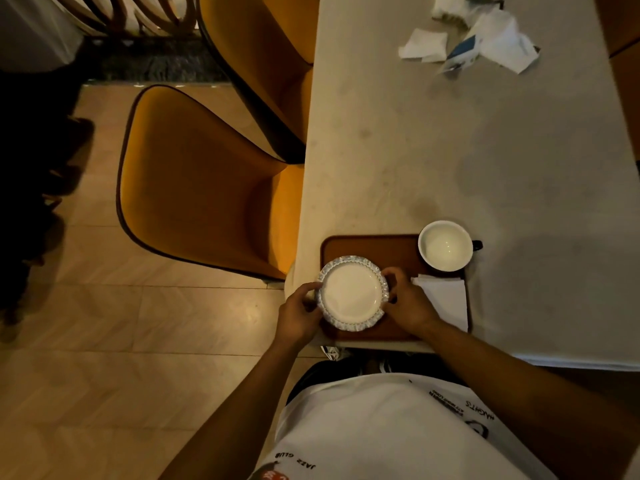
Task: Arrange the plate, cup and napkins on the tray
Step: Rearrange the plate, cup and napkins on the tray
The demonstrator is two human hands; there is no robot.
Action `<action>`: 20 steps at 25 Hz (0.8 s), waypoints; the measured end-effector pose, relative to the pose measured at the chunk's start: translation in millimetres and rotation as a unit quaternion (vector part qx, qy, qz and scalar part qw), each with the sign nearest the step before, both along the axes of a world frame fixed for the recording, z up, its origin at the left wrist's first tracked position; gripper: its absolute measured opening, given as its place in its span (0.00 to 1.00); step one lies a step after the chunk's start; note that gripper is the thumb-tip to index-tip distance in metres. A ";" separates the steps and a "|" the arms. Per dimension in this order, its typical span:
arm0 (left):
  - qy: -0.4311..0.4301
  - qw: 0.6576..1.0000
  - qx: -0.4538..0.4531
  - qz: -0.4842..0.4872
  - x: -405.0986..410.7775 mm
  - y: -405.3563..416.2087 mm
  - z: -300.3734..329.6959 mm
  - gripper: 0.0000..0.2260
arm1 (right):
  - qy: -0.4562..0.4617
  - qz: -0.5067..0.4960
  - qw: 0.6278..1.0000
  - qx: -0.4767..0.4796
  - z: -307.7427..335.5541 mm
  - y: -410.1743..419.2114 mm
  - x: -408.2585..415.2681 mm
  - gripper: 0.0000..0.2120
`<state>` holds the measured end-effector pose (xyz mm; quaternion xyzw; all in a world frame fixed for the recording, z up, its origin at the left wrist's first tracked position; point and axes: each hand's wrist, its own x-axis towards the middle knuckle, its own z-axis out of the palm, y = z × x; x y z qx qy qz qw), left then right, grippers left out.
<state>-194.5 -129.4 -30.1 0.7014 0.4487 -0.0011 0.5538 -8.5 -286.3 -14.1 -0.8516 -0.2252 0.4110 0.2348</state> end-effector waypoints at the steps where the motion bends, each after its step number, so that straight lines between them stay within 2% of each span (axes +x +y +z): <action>1: -0.002 1.000 0.000 -0.003 -2.7 -1.0 0.8 0.18 | -0.003 0.003 1.000 -0.002 0.0 -1.4 -1.6 0.27; 7: 0.002 1.000 -0.013 -0.009 -13.8 -7.3 3.9 0.18 | -0.007 0.007 1.000 0.006 0.4 -10.4 -10.3 0.26; 14: 0.001 0.997 -0.066 0.036 -17.9 -18.8 4.3 0.19 | -0.002 0.013 1.000 0.016 0.3 -19.9 -18.0 0.25; 20: -0.007 0.996 -0.074 0.053 -17.4 -23.1 10.3 0.18 | 0.008 0.021 0.999 0.033 -0.9 -22.6 -15.7 0.25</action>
